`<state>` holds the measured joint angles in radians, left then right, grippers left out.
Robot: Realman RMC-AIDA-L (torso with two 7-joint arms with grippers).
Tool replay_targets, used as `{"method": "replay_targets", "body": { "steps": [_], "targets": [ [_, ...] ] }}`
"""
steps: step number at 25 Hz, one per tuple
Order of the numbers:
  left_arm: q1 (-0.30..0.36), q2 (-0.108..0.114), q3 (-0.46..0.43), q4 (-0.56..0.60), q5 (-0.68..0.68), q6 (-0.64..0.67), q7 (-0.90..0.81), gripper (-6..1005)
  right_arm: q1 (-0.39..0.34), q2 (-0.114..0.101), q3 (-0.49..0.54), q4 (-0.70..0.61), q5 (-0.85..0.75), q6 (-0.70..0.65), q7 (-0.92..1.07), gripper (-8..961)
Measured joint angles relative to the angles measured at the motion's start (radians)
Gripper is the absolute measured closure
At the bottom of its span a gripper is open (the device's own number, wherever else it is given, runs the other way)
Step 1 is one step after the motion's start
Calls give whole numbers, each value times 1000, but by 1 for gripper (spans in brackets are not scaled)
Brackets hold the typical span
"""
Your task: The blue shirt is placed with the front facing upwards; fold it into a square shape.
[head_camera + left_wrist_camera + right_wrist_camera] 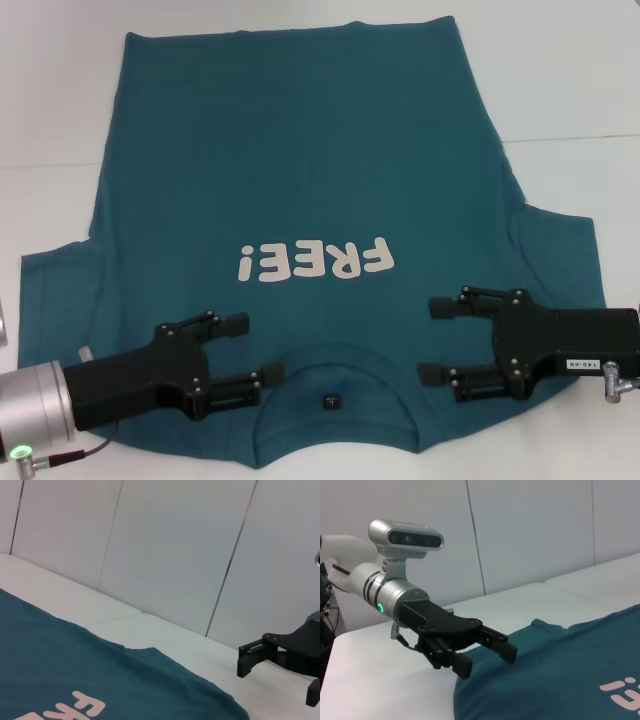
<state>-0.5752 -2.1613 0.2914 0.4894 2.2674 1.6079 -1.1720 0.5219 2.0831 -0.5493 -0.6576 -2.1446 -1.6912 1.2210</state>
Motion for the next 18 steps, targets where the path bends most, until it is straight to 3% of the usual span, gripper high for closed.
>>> {"method": "replay_targets", "body": {
  "steps": [13, 18],
  "targets": [
    [9, 0, -10, 7, -1, -2, -2, 126, 6, 2, -4, 3, 0, 9, 0, 42],
    [31, 11, -70, 106, -33, -3, -139, 126, 7, 2, -3, 3, 1, 9, 1, 42]
  ]
}}
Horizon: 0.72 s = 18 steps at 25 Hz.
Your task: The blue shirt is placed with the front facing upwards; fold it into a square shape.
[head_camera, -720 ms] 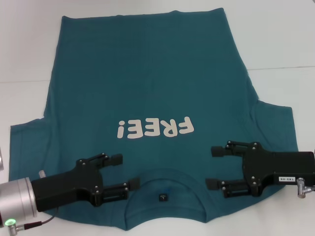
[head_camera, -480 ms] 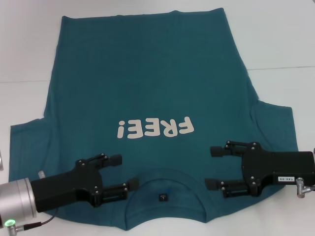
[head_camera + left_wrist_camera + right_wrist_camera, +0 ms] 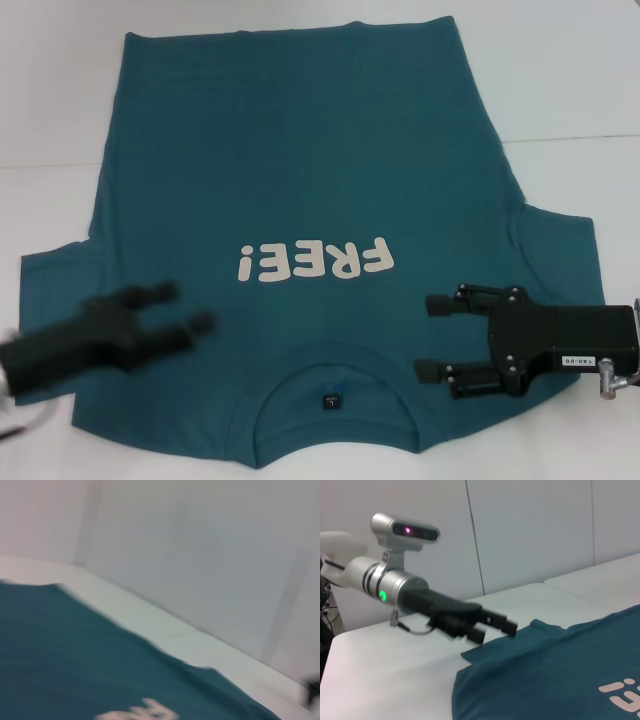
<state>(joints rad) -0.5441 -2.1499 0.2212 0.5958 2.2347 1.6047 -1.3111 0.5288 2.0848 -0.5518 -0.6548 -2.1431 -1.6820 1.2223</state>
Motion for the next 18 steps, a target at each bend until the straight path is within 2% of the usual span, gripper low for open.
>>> {"method": "replay_targets", "body": {
  "steps": [3, 4, 9, 13, 18],
  "targets": [
    [15, 21, -32, 92, -15, -6, -202, 126, 0, 0, 3, 0, 0, 0, 2, 42],
    [19, 34, -50, 122, -16, -15, -274, 126, 0, 0, 4, 1, 1, 0, 2, 42],
    [23, 86, -81, 158, -1, -90, -509, 126, -3, 1, 6, 4, 8, 0, 3, 41],
    [8, 96, -63, 183, 89, -208, -680, 127, -3, 1, 6, 4, 10, 0, 6, 41],
    [-14, 102, -33, 180, 187, -295, -767, 127, 2, 1, 7, 4, 17, 8, 5, 42]
  ]
}}
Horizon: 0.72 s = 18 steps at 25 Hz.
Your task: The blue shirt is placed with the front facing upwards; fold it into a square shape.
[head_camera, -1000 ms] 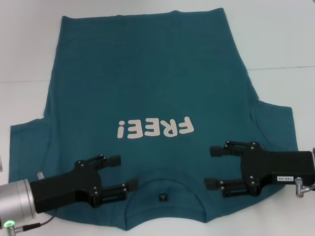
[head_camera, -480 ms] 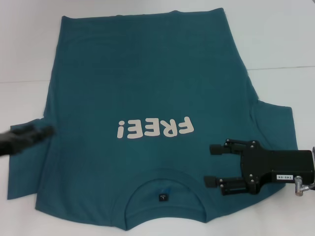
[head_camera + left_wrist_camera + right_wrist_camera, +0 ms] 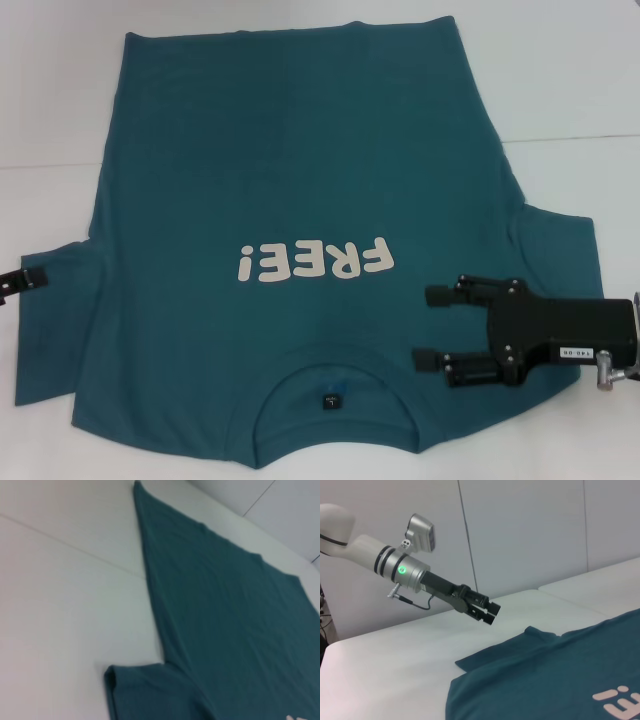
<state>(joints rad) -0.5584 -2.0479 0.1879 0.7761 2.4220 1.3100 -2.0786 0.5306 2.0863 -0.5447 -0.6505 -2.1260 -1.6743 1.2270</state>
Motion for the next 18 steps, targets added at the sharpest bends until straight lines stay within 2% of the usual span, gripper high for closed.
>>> {"method": "replay_targets", "body": {
  "steps": [18],
  "targets": [
    [5, -15, 138, -6, 52, -121, 1, 127, 12, 0, -9, -9, 10, 27, -6, 41]
  ]
}}
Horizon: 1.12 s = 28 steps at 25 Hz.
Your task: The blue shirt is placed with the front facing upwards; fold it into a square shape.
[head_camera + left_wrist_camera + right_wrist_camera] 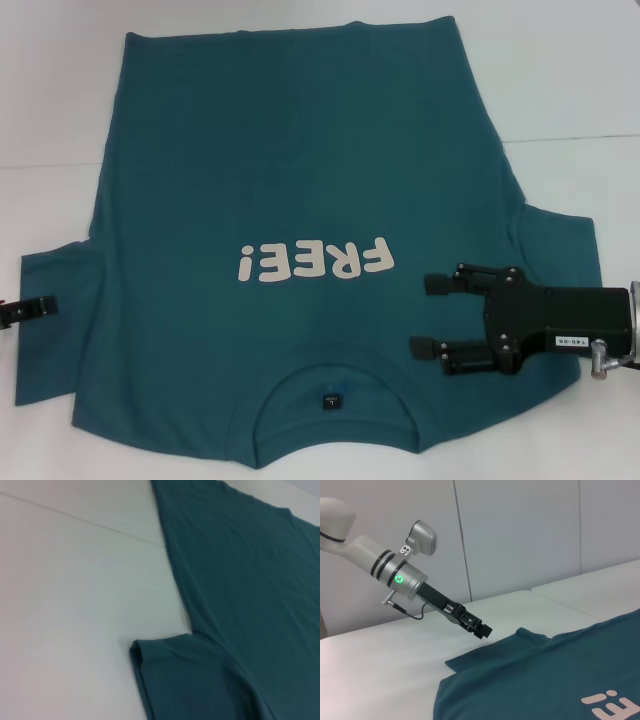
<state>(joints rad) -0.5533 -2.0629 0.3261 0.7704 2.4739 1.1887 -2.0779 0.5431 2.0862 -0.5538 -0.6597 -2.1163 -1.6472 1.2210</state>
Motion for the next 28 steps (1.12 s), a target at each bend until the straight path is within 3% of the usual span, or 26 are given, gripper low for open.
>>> {"method": "replay_targets", "body": {
  "steps": [28],
  "targets": [
    [13, -8, 16, -21, 11, -60, -1, 130, -9, 0, -2, 5, -6, -1, -2, 41]
  ]
}}
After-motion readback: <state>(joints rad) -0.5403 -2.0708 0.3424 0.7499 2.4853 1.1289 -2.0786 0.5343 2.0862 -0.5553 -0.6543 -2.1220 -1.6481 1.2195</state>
